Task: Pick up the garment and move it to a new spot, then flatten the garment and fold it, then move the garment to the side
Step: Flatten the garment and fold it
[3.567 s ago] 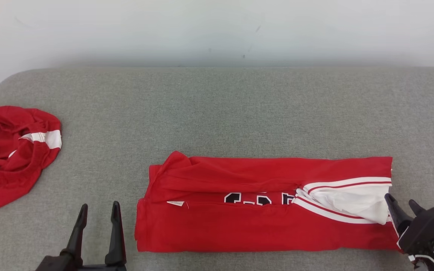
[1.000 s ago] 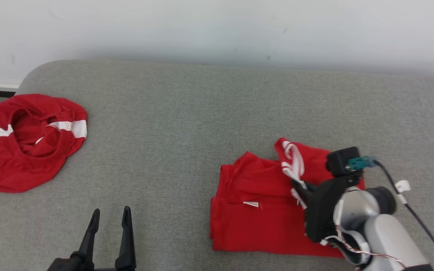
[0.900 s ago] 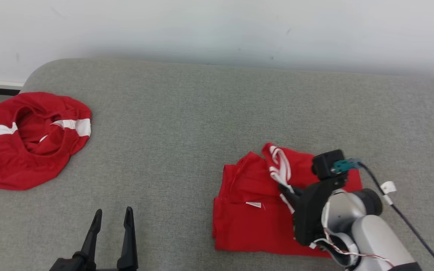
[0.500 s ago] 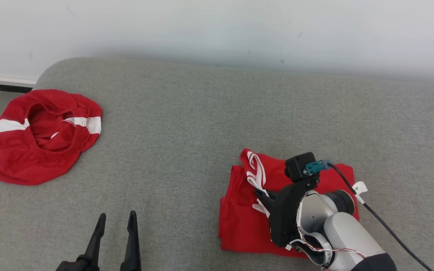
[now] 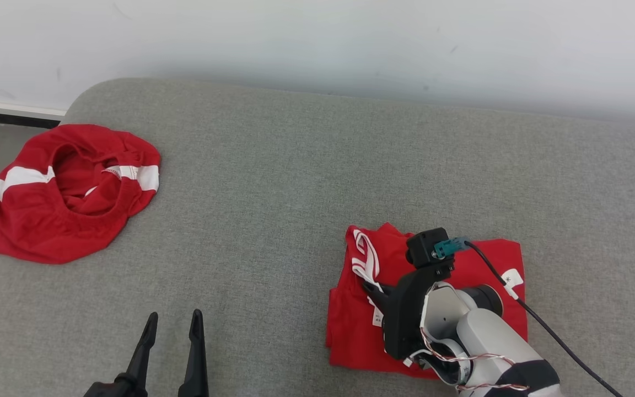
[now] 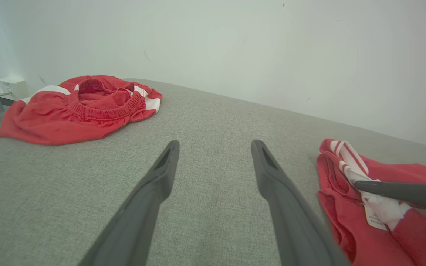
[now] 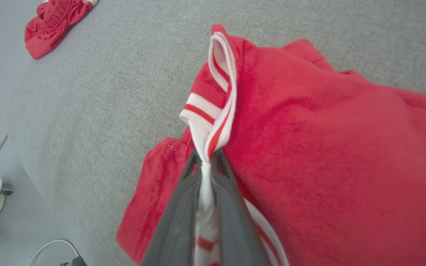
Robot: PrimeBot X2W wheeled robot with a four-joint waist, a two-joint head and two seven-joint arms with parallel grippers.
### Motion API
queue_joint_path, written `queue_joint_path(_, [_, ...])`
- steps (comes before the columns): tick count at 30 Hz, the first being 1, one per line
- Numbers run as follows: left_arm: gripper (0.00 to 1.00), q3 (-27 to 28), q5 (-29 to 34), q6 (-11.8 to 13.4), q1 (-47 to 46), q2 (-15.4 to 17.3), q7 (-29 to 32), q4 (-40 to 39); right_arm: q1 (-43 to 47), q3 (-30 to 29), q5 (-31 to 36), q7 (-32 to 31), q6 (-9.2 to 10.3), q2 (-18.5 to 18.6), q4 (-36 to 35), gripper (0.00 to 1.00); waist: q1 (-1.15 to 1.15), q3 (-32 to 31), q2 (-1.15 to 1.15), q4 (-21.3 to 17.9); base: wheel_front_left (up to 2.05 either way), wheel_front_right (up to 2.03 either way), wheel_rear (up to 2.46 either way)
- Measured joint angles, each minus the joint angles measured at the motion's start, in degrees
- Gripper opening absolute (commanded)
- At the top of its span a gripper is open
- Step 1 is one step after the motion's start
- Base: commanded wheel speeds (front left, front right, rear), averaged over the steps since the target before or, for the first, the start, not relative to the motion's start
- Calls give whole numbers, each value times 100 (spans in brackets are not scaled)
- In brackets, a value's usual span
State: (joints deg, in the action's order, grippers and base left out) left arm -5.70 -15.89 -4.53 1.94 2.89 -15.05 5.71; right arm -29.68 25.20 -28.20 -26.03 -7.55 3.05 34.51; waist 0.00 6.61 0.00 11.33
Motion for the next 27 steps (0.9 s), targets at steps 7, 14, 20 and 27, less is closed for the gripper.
queue_joint_path(7, [100,10,0,-1,-3,0,0,14,-248,307,-746,610,0,-10,107,100,0,33,0,-59,0,0,0])
queue_joint_path(14, [100,48,16,10,-5,0,0,19,-572,287,-1038,1459,0,-16,16,100,0,-61,0,-175,0,0,0])
queue_joint_path(20, [100,131,32,48,34,0,0,-19,-442,-212,-525,2356,0,293,-242,100,0,-173,0,-324,0,0,0])
queue_joint_path(27, [100,292,181,26,51,1,0,-63,394,-981,222,3144,0,808,-764,100,0,-333,0,-562,0,0,0])
